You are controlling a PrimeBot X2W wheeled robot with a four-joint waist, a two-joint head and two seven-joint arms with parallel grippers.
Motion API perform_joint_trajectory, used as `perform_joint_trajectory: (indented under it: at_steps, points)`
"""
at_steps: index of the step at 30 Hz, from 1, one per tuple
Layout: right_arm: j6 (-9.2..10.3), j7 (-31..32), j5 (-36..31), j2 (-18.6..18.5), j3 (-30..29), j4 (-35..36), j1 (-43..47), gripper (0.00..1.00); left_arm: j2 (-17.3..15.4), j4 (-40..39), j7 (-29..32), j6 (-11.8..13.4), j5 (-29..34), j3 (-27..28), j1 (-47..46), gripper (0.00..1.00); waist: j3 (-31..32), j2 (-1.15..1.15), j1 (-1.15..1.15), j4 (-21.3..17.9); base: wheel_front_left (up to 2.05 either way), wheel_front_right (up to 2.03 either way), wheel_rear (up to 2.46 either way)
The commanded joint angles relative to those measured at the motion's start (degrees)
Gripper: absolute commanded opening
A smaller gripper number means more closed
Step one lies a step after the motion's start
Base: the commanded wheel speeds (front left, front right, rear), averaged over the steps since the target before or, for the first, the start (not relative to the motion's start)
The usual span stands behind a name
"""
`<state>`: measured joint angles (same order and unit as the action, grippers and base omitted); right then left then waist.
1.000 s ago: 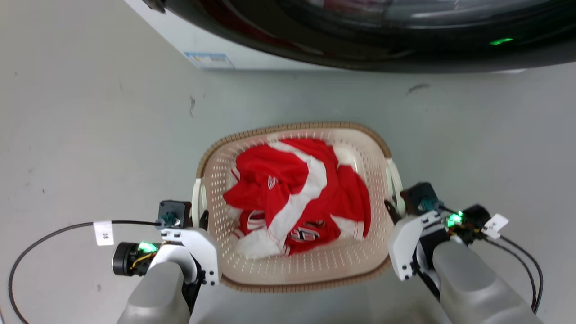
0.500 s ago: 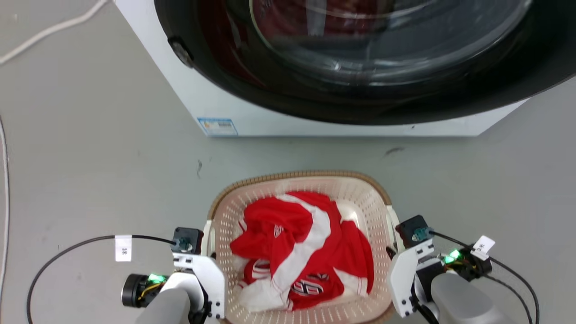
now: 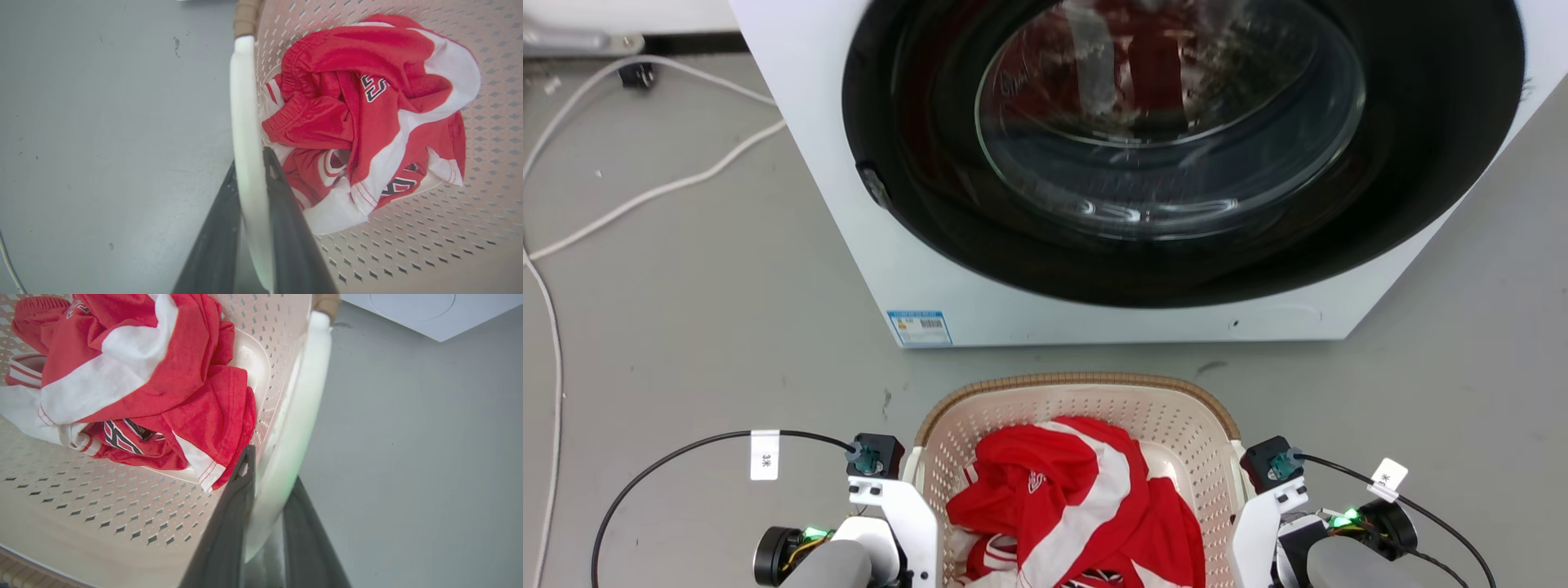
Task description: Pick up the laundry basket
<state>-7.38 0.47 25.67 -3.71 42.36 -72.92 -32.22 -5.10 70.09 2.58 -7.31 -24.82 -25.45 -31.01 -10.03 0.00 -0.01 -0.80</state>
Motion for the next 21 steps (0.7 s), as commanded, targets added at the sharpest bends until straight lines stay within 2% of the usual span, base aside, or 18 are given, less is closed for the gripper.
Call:
perform_joint_trajectory:
  at_steps: [1,21]
  points:
    - [-0.20,0.2,0.1,0.4,0.7,0.2,0.6,0.00,0.2,-0.9,0.2,-0.2,-0.4,-0.6,0.1,0.00,1.5,0.00,0.01,0.0,0.00,0.00,0.00]
    - [-0.18,10.6,11.3,-3.2,10.3,3.8,1.4,0.00,-5.8,-7.1,14.1,-0.2,-18.8,-15.1,2.8,0.00,9.5,0.00,0.01,0.4,0.00,0.00,0.00]
